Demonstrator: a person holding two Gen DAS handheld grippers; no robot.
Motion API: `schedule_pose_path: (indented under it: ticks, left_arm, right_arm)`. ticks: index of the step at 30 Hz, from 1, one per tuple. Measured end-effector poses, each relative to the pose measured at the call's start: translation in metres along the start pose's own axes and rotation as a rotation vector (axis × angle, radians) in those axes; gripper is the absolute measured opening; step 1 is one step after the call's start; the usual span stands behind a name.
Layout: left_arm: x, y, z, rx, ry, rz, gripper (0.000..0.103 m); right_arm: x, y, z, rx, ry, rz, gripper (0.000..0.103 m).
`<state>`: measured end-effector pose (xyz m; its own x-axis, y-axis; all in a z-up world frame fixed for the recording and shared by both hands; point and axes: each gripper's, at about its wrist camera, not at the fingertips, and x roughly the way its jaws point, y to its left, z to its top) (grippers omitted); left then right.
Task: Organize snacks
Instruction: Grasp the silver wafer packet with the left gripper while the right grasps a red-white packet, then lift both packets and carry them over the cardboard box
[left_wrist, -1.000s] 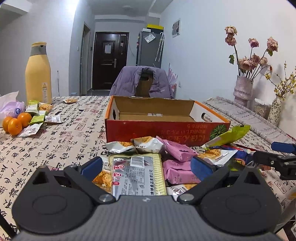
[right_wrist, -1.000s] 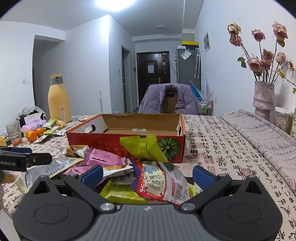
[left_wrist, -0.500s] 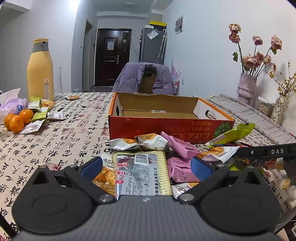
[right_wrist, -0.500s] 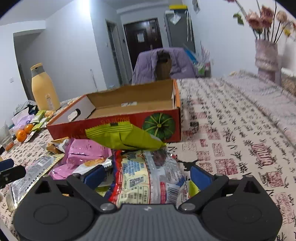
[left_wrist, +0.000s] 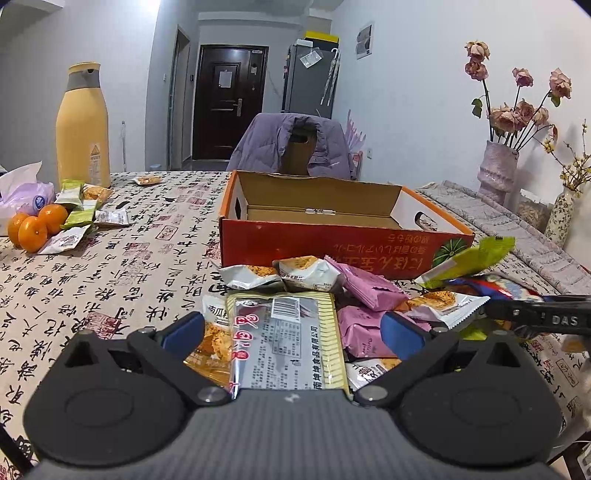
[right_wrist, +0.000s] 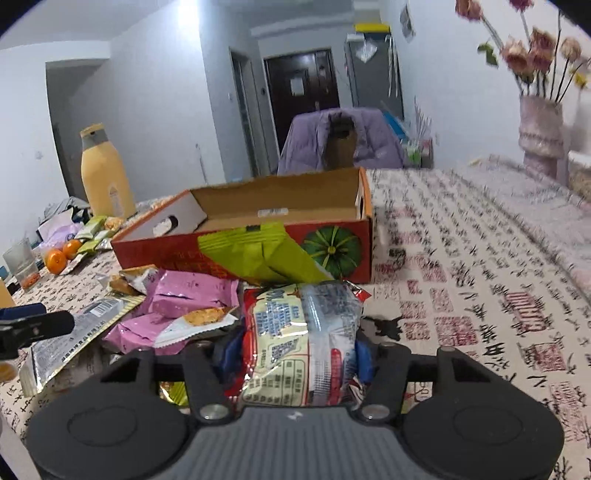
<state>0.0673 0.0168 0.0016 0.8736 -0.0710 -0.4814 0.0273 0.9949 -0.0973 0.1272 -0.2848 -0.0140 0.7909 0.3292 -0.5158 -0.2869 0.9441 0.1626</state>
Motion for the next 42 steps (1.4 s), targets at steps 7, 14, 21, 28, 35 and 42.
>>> schedule_pose_path:
  ticks: [7,14,21,28,35,42]
  left_arm:
    - [0.003,-0.001,0.001,0.001,0.026,0.015,0.103]
    - [0.013,-0.004,0.002,0.013,0.082,0.052,0.103]
    - [0.026,-0.001,0.0,-0.017,0.157,0.062,0.103]
    - [0.035,0.01,-0.003,-0.087,0.215,0.043,0.091]
    - [0.034,0.014,-0.007,-0.116,0.231,0.011,0.066]
    - [0.023,0.018,-0.009,-0.12,0.2,0.012,0.053]
  right_arm:
    - [-0.041,0.007,-0.008,-0.042,-0.153,-0.059,0.057]
    - [-0.073,0.001,-0.004,-0.046,-0.271,-0.105,0.057]
    - [-0.075,-0.007,-0.007,-0.027,-0.269,-0.109,0.058]
    - [-0.069,-0.003,-0.015,-0.028,-0.242,-0.077,0.058]
    - [-0.066,0.0,-0.019,-0.024,-0.223,-0.062,0.058]
    - [-0.069,0.003,-0.021,-0.027,-0.226,-0.057,0.058]
